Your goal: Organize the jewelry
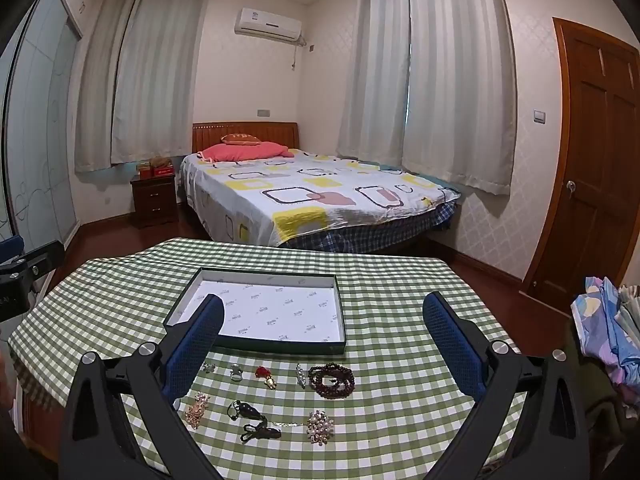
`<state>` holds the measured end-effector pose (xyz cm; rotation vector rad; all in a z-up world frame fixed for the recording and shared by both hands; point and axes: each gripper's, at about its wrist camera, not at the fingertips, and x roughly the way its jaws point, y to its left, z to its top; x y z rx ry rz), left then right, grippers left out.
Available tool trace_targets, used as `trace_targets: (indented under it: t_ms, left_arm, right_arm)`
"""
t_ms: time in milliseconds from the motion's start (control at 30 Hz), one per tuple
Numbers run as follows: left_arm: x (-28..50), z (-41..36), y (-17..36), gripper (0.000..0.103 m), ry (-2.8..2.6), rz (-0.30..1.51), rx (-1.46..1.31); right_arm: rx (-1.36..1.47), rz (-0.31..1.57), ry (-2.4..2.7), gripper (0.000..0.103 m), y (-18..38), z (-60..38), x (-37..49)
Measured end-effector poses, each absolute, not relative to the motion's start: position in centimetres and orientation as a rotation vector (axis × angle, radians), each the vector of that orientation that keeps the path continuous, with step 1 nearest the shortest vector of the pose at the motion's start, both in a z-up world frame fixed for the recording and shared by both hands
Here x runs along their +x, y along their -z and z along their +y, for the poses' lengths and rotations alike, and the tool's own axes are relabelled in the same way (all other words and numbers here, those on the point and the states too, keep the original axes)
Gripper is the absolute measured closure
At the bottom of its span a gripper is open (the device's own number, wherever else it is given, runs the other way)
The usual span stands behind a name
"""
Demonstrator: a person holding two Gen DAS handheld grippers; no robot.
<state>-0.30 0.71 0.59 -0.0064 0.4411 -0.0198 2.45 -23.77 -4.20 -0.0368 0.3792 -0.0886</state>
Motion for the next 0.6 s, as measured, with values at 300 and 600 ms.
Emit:
trace_targets:
  t_ms: [300, 600]
  left_arm:
    - [-0.49, 0.83, -0.64, 0.004, 0.006, 0.432, -0.013]
    - [-0.57, 0.92, -0.72, 0.004, 0.001, 0.430, -0.025]
  right_arm:
    - [-0.036, 0.382, 0.087, 0.006, 4.19, -23.86, 2.36]
    - [-0.037, 0.382, 0.087, 0.006, 4.30, -23.91, 2.39]
